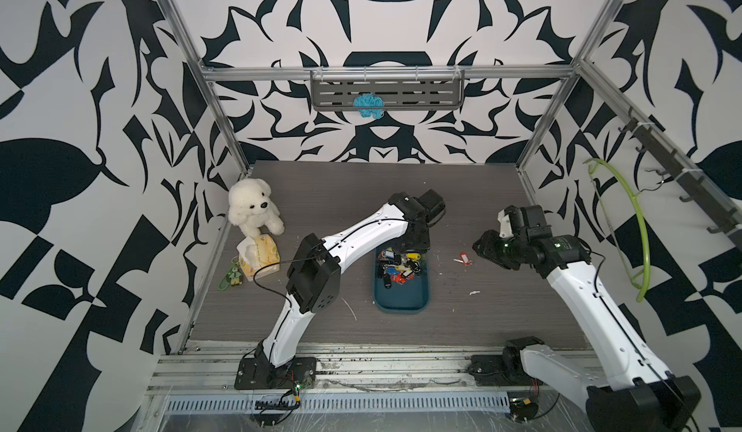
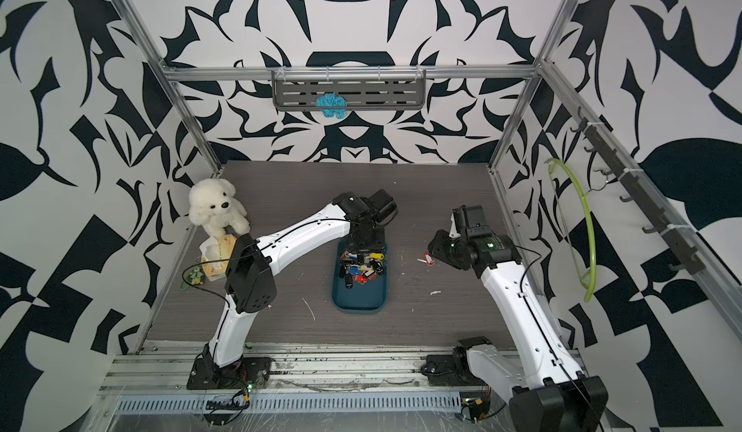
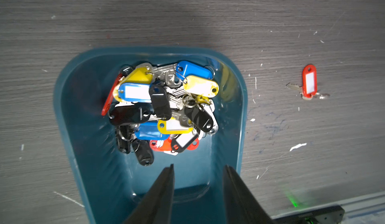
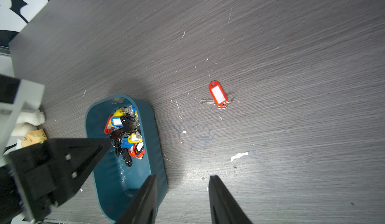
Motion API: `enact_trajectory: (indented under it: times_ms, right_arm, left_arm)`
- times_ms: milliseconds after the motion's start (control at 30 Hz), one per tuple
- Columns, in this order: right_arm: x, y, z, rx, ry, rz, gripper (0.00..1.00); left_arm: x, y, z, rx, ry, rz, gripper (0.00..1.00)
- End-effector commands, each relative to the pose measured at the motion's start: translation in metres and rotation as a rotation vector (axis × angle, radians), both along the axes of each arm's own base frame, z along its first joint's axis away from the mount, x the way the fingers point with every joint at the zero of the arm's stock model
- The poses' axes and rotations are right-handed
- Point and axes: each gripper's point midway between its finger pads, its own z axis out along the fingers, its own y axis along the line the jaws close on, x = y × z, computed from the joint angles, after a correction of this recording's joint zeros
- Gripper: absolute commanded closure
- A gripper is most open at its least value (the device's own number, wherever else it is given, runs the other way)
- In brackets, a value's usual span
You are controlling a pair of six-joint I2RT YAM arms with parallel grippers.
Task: Take the keys out of the storage box
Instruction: Pick up the key from the storage box.
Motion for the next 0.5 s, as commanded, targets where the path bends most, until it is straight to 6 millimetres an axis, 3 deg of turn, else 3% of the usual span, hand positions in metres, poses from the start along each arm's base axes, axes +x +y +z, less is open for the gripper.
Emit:
enact_trajectory:
  times_ms: [0,467]
  right_arm:
    - [-0.003,-0.001,0.002,0.008,-0.003,-0.006,0.54]
    - [-0.003,0.0,-0.006,0.002,0.022,0.004,0.54]
  left_arm:
    - [-0.007,0.01,-0.015,0.071,0.058,0.013,0.55]
    - [-0.016,0.005,-0.049,0.084,0.136,0.021,0.56]
